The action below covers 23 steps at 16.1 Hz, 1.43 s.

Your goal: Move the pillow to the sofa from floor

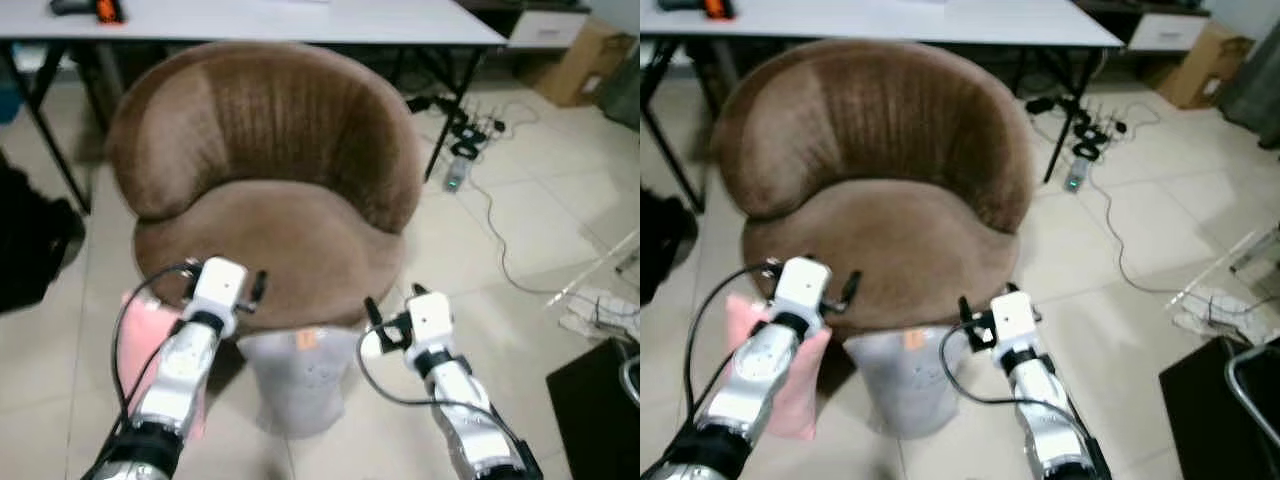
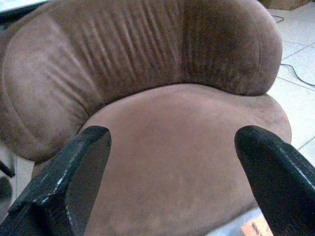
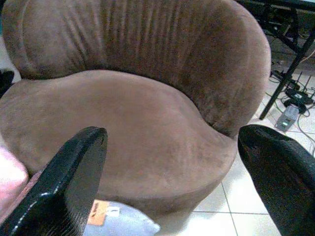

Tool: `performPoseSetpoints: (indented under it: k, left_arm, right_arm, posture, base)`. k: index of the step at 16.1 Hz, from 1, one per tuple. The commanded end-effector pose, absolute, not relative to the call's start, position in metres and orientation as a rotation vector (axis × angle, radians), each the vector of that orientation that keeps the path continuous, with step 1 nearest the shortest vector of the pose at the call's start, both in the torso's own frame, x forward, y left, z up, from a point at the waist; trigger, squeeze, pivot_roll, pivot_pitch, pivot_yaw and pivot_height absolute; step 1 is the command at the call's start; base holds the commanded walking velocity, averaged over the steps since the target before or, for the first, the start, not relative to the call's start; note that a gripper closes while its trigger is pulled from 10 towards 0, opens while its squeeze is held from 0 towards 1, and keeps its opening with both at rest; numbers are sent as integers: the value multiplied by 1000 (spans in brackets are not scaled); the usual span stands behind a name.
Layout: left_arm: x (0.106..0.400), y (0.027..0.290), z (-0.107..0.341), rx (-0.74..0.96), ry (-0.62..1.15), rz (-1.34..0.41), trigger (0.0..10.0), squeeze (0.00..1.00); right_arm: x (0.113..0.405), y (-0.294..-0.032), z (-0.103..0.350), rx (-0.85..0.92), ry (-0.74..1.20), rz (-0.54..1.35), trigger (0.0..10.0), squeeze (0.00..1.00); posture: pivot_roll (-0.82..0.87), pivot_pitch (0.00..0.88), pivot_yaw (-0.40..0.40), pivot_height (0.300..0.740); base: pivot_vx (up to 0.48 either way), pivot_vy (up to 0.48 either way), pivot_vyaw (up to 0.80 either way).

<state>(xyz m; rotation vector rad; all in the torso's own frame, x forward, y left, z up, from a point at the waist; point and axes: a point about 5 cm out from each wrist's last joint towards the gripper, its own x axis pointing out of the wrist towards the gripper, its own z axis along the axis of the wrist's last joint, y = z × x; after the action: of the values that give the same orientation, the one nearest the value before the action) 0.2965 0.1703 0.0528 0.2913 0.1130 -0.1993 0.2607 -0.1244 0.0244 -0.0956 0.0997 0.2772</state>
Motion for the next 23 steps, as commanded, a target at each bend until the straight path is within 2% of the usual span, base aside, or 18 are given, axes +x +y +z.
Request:
performPoseSetpoints:
  k: [1, 3, 4, 7, 9, 10, 12, 13, 15, 16, 18, 20, 23]
  left_arm:
    - [297, 158, 53, 273, 105, -229, 10000, 0]
    - [294, 157, 55, 212, 76, -240, 10000, 0]
    - [284, 163, 54, 174, 62, -257, 10000, 0]
    - [257, 206, 45, 56, 138, -246, 10000, 0]
    - [250, 219, 49, 88, 148, -278, 10000, 0]
    - [250, 219, 49, 88, 148, -278, 10000, 0]
    - [248, 191, 49, 110, 132, -365, 10000, 0]
    - [248, 187, 48, 121, 141, -382, 10000, 0]
    - [251, 193, 50, 167, 167, -408, 10000, 0]
    - [254, 206, 48, 207, 231, -454, 10000, 0]
    - [251, 214, 48, 311, 336, -653, 10000, 0]
    - [259, 226, 54, 464, 420, -781, 10000, 0]
    - [281, 244, 60, 668, 511, -820, 10000, 0]
  right_arm:
    - [259, -137, 23, -89, 114, 247, 10000, 0]
    - [256, -145, 25, -85, 96, 245, 10000, 0]
    - [248, -159, 22, -111, 112, 242, 10000, 0]
    - [229, -179, 19, -136, 149, 261, 10000, 0]
    - [222, -180, 21, -139, 153, 307, 10000, 0]
    - [222, -180, 21, -139, 153, 307, 10000, 0]
    - [222, -170, 18, -132, 165, 341, 10000, 0]
    - [223, -168, 17, -129, 166, 345, 10000, 0]
    - [223, -163, 18, -131, 152, 365, 10000, 0]
    - [221, -165, 19, -132, 147, 364, 10000, 0]
    - [218, -170, 9, -142, 175, 349, 10000, 0]
    - [216, -165, 2, -140, 192, 352, 10000, 0]
    - [216, -158, 1, -130, 185, 348, 10000, 0]
  posture:
    - [-8, 87, -78, 740]
    - [0, 89, -79, 740]
    - [-8, 91, -81, 740]
    - [-4, 104, -81, 740]
    - [3, 107, -82, 740]
    - [3, 107, -82, 740]
    - [1, 109, -83, 740]
    - [1, 109, -83, 740]
    - [-2, 104, -81, 740]
    - [-2, 103, -79, 740]
    - [-3, 114, -80, 740]
    - [-5, 117, -69, 740]
    - [-16, 127, -61, 740]
  base:
    - [480, 0, 0]
    - [240, 0, 0]
    - [0, 0, 0]
    - [0, 0, 0]
    - [0, 0, 0]
    - [0, 0, 0]
    - [0, 0, 0]
    - [0, 0, 0]
    - [0, 0, 0]
    - [0, 0, 0]
    - [0, 0, 0]
    - [0, 0, 0]
    - [0, 0, 0]
